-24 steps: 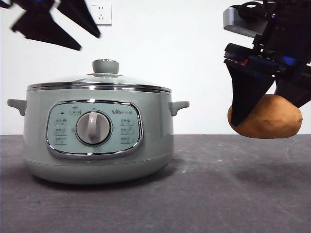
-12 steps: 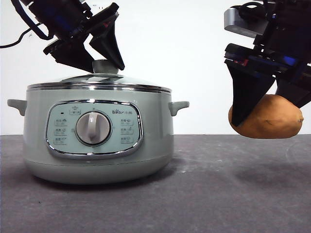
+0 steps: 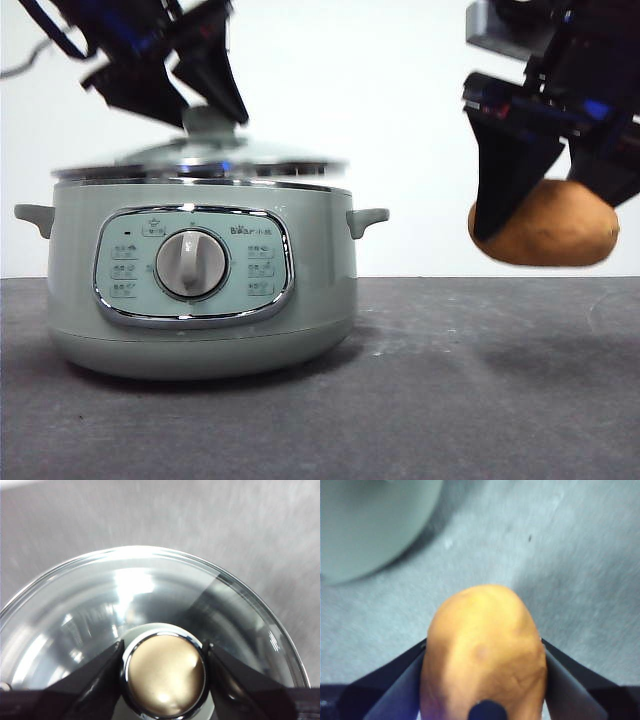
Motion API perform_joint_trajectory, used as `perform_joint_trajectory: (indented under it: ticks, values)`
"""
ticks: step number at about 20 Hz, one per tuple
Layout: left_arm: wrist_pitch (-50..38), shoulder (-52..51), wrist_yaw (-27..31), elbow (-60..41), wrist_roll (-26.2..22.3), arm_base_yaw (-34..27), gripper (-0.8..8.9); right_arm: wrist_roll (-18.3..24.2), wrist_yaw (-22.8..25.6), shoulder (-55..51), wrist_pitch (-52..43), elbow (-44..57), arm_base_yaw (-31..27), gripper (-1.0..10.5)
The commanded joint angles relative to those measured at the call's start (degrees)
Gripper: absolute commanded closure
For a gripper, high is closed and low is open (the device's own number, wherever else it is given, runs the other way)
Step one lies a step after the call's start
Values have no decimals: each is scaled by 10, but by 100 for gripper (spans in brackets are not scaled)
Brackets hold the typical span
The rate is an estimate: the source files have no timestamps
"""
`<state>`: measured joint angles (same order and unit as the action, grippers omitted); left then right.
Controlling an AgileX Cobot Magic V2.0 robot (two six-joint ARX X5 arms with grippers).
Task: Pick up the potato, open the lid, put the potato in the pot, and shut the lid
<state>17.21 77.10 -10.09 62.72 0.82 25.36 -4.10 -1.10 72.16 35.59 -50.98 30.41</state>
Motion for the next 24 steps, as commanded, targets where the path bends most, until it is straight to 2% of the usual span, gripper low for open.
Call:
perform_joint_trajectory:
  ticks: [1, 4, 8, 11, 15, 18, 22, 24]
  values:
    - [-20, -64, 3, 3, -11, 2, 822, -6, -5, -5, -3, -30, 2, 950]
    - [10, -141, 33, 3, -22, 1, 822, -5, -5, -4, -2, -80, 18, 953]
    - [91, -247, 76, 3, -26, 1, 822, -3, -4, 10, -13, -160, 58, 957]
    - [142, -314, 116, 3, -26, 1, 822, 2, -4, 53, -17, -221, 84, 957]
    - [181, -387, 136, 3, -25, 1, 822, 17, -11, 155, -14, -310, 102, 957]
    - [208, -429, 156, 3, -24, 1, 822, 27, -51, 250, 7, -396, 104, 957]
    - [235, -470, 180, 3, -23, 1, 822, 64, -58, 377, 39, -511, 114, 957]
    - [238, -482, 193, 3, -23, 1, 822, 67, -65, 429, 44, -548, 122, 957]
